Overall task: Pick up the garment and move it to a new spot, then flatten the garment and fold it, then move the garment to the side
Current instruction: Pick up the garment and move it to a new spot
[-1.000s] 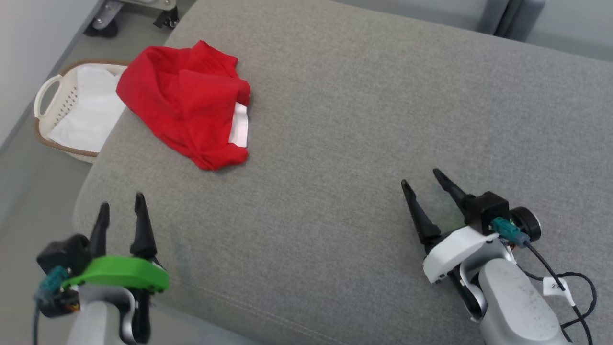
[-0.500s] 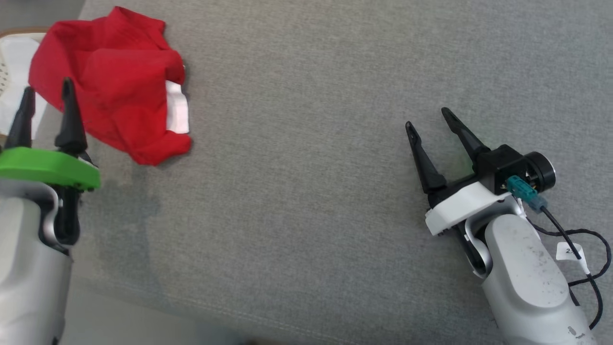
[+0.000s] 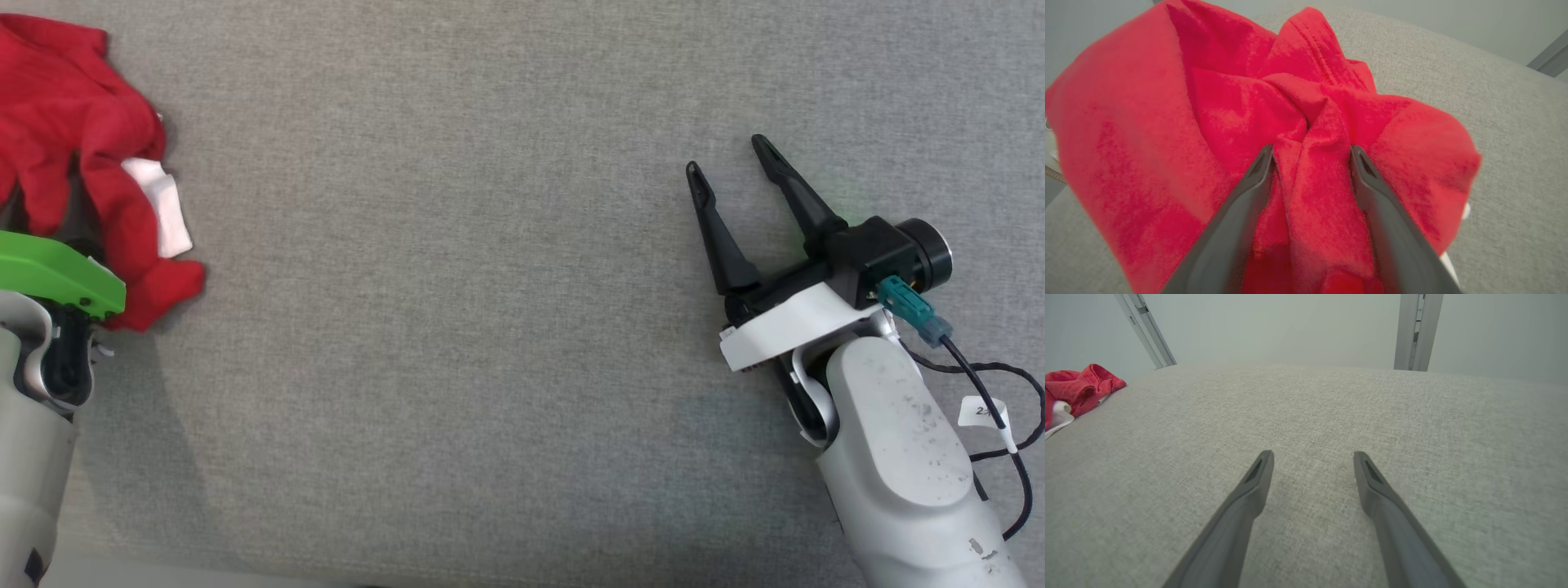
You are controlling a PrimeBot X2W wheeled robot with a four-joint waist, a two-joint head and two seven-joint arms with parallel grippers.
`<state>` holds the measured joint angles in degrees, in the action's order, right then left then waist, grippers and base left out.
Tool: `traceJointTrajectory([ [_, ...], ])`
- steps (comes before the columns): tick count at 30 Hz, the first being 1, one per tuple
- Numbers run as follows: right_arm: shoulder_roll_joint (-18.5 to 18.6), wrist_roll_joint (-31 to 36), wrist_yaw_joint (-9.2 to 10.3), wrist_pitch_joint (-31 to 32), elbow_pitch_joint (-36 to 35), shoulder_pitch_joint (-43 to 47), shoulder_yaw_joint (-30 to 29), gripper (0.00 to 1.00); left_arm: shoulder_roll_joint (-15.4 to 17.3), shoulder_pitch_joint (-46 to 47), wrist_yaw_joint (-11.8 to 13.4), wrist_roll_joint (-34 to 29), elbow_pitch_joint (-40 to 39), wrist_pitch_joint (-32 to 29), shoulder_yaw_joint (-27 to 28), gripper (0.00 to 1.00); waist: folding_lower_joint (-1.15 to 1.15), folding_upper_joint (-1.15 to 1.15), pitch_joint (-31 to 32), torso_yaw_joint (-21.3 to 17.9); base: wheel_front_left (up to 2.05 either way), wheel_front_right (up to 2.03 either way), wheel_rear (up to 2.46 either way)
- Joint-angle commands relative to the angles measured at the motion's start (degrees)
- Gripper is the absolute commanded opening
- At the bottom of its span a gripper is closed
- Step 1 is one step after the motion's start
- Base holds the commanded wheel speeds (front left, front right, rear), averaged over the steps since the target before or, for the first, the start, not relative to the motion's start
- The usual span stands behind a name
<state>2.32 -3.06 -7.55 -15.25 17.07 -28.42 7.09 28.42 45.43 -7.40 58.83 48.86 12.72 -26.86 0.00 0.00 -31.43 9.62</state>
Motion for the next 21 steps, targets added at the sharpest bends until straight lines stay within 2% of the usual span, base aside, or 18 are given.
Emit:
traceJointTrajectory([
  [1, 1.1, -0.3, 0.13, 0.2, 2.0, 2.4, -0.8, 1.0, -0.2, -0.7, -0.1, 1.0, 0.7, 0.3, -1.0, 0.0, 0.0, 0.0, 0.3, -1.0, 0.0, 0.0, 0.0],
  [8, 0.8, -2.0, 0.12, 0.2, 2.0, 4.0, -1.0, 1.0, 1.6, -2.0, -0.1, 0.1, -2.8, 2.6, -3.0, 0.0, 0.0, 0.0, 5.2, -1.1, 0.0, 0.0, 0.0],
  [14, 0.7, -4.3, 0.12, 0.1, 2.3, 6.2, -0.9, 1.0, 2.8, -3.1, -0.1, -6.1, -14.1, 2.5, 3.0, 0.0, 0.0, 0.0, 11.2, -2.5, 0.0, 0.0, 0.0],
  [17, 0.7, -5.4, 0.12, 0.1, 2.5, 7.8, -1.1, 1.0, 1.3, -3.5, -0.1, -8.0, -20.5, 2.5, 5.5, 0.0, 0.0, 0.0, 14.1, -4.3, 0.0, 0.0, 0.0],
  [21, 0.7, -6.9, 0.12, 0.1, 2.8, 9.9, -0.7, 1.0, -1.1, -4.3, -0.1, -8.7, -27.2, 2.5, 5.4, 0.0, 0.0, 0.0, 16.9, -7.7, 0.0, 0.0, 0.0],
])
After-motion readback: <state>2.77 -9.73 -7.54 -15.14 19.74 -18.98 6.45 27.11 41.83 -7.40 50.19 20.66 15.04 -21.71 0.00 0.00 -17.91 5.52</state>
